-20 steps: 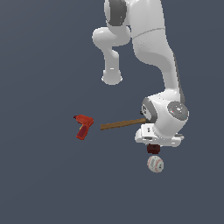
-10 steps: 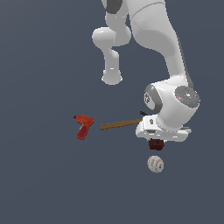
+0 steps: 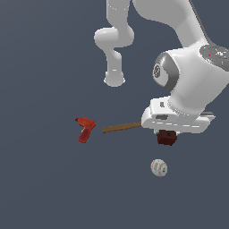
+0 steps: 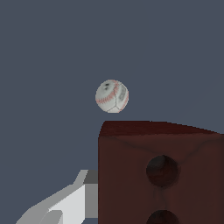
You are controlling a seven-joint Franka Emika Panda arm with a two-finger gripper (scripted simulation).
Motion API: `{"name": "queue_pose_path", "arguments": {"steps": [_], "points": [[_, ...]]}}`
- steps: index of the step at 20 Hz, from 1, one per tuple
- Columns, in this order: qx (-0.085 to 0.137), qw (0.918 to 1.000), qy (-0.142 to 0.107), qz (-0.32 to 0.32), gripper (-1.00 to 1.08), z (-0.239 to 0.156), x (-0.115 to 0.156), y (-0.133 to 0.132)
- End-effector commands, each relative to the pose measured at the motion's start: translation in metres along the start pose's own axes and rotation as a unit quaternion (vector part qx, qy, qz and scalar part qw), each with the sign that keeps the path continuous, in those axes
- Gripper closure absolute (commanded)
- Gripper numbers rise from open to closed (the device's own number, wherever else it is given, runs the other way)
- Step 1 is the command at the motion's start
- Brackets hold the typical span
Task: Pick up a designated object from a clutter of objects.
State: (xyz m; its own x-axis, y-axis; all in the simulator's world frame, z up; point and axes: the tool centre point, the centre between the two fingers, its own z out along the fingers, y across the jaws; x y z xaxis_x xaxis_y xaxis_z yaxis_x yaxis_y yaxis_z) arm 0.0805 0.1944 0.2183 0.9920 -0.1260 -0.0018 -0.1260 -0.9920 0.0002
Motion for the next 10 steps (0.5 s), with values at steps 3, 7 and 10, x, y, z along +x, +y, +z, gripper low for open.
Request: {"name": "queue_pose_path", "arguments": {"steps": [3,7,10], "points": [[0.000,1.0000,0.001,0.000,1.08,-0.053,0.005,0.005],[0.000,1.0000,0.001,0.000,1.08,-0.091,0.010,0.008],[0.000,1.0000,0.001,0.000,1.08,-0.112,0.013,0.011]]}}
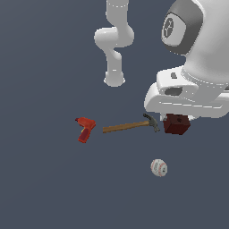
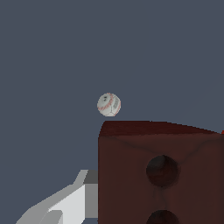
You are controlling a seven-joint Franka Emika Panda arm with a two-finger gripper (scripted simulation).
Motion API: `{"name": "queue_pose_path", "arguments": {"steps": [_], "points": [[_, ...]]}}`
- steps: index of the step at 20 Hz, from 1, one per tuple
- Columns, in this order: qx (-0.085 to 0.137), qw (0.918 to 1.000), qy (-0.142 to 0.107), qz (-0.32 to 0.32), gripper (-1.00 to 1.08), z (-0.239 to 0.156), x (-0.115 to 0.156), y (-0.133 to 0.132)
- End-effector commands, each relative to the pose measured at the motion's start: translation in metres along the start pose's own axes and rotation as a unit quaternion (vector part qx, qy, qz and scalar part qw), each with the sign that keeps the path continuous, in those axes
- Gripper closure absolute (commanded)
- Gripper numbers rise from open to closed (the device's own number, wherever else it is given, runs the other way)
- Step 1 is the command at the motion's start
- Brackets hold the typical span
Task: Pick up a designated object from a clutter of objects.
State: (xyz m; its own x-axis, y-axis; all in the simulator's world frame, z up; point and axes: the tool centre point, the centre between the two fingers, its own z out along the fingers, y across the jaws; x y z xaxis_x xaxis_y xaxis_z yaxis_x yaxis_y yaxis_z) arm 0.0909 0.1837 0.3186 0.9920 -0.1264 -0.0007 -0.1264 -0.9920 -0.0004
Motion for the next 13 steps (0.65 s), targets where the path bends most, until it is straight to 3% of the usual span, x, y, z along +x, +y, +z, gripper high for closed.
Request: {"name": "queue_pose_path", "arguments": {"steps": [1,13], "points": [[0.000,1.0000,0.000,0.000,1.08,-0.018,0.002,0.002],[0.000,1.0000,0.000,0.000,1.08,-0.048,0.008,0.004]]}}
